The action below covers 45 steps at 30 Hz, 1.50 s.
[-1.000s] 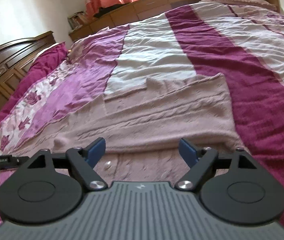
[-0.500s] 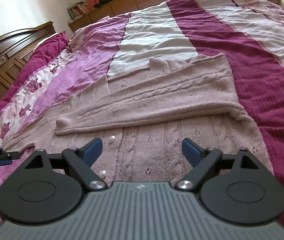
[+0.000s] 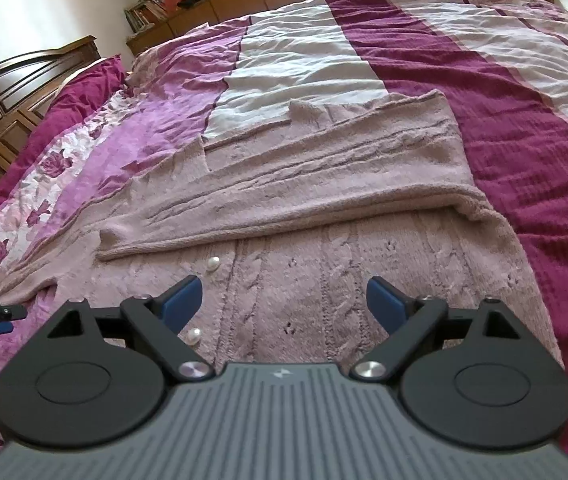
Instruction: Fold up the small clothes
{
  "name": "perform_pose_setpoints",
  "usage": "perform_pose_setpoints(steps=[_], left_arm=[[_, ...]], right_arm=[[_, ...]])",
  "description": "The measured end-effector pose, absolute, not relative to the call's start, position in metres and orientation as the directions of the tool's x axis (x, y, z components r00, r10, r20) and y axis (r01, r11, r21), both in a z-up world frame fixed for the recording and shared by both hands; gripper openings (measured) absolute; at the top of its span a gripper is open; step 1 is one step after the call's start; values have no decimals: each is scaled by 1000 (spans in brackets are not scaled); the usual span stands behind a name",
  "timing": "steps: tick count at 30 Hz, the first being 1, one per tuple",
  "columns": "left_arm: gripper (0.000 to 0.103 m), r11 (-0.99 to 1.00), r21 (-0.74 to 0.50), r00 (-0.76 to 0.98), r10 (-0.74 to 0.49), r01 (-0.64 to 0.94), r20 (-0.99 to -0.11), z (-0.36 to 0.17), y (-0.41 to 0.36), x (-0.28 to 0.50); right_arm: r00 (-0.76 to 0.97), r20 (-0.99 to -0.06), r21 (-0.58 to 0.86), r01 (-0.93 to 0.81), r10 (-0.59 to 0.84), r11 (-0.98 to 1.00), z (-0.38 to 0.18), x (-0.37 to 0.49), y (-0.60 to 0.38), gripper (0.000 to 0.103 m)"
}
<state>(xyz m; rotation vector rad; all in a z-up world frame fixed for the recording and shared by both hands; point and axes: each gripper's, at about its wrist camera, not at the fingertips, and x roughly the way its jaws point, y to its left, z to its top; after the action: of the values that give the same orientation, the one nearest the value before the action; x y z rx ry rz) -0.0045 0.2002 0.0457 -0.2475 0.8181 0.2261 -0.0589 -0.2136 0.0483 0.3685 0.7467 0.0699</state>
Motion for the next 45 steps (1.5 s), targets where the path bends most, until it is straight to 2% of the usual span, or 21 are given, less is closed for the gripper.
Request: perform_pose_setpoints(steps=[6,16,26,39,43,45], left_arm=[[53,904,-188,672,134,-383,-728,38,233,-4],[53,737,-442,734,105,-510,-671,22,304,16],[53,683,-524,786,121,-509,-606,3,333,41],[52,700,-505,800,159,-505,-579,3,347,60],[23,753,-437,793,179,-492,-583,6,344,61],[16,756,-445,801,168,-479,-575,8,345,58]], right_arm=[[726,-666,341,91,172,936,44,-59,-213,94],[718,-682,309,110,139,945,41,-63,-211,94],[711,-694,286,136,108,948,40,-62,-211,94],[706,-703,274,154,88,949,39,-61,-211,94],[705,-703,272,153,88,950,39,-61,-210,94],[707,-701,274,152,89,950,39,-61,-210,94]])
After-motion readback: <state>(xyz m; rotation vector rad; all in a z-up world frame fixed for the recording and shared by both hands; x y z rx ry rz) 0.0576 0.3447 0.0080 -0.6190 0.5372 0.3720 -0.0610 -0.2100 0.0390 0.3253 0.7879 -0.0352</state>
